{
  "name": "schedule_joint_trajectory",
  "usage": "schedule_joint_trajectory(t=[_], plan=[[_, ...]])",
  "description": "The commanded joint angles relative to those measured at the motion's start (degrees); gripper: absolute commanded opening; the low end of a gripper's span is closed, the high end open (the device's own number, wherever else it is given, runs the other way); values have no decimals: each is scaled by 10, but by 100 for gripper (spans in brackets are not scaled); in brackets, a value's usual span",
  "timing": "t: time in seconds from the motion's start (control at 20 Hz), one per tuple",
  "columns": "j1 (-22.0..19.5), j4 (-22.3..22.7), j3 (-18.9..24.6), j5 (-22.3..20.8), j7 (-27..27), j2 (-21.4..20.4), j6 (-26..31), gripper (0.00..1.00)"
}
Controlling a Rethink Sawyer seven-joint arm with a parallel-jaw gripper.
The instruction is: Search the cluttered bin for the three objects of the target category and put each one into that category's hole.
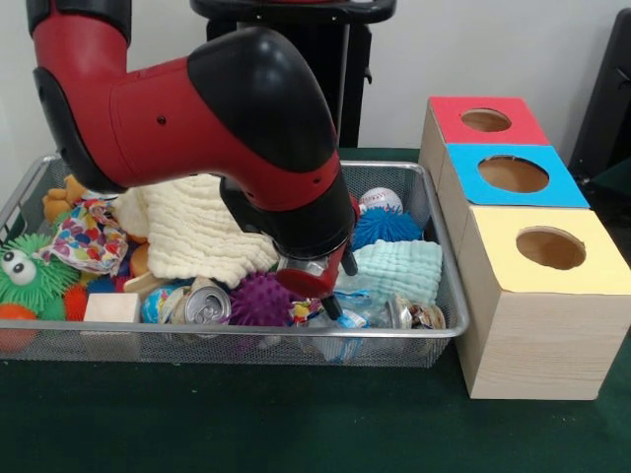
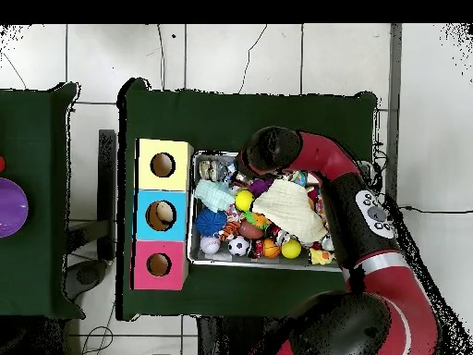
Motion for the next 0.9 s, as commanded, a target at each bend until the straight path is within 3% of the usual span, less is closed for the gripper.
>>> schedule_joint_trajectory(t=[0.05,0.9], plan=[[-8,6,2,-11,-9,38,-8,100],[-7,-6,-5,-21,-4,61,-31,100]])
